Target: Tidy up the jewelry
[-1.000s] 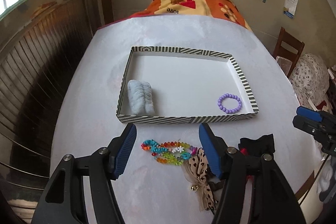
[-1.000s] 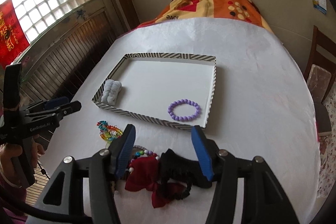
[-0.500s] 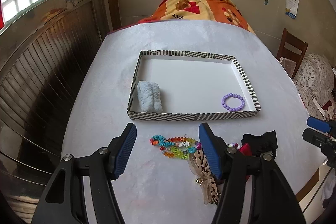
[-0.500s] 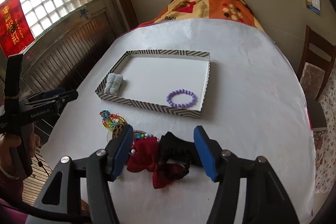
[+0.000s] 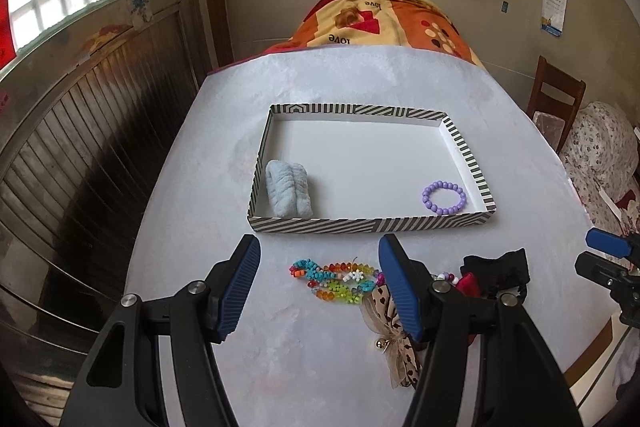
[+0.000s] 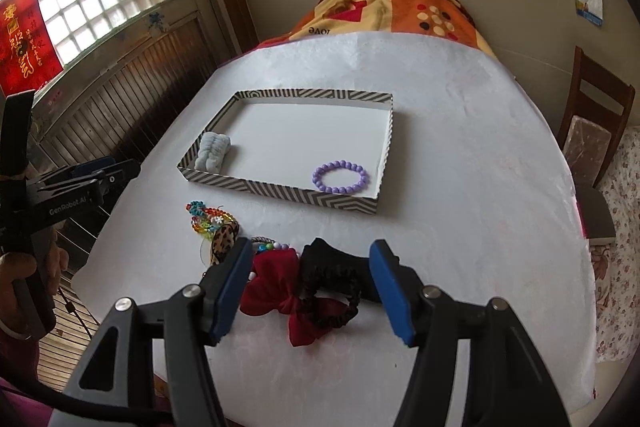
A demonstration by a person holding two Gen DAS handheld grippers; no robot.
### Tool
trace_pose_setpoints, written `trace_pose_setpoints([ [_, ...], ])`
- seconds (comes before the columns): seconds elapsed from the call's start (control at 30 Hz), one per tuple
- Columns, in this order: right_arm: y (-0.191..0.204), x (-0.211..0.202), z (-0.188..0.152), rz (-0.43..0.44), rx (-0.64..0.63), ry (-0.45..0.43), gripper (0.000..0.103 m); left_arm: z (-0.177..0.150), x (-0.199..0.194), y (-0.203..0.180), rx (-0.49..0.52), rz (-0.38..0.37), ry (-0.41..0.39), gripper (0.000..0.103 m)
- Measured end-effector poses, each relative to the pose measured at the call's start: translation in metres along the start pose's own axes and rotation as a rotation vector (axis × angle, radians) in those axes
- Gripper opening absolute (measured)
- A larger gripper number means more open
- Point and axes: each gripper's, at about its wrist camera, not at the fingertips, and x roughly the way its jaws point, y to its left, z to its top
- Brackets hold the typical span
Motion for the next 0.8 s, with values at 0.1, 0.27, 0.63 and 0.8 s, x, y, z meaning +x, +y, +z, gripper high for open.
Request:
trace_pose_setpoints([
  [0.1,0.000,0.000,0.000,-0.003,-0.001,0.002,0.064,0.000,0.002,0.002,-0.006,-0.005,0.009,0.052],
  [0.27,-0.001,0.003,0.001,-0.005,0.005,0.010,0.064,0.000,0.006,0.004,-0.008,-0.011,0.021,0.052],
  [0.63,-0.005,0.016,-0.002,-0.020,0.006,0.044,0.064,-0.005,0.020,0.006,-0.016,-0.043,0.074,0.052],
  [0.8,-0.013,0.027,-0.012,-0.029,0.020,0.083,0.065,-0.015,0.029,0.008,-0.035,-0.100,0.130,0.052],
])
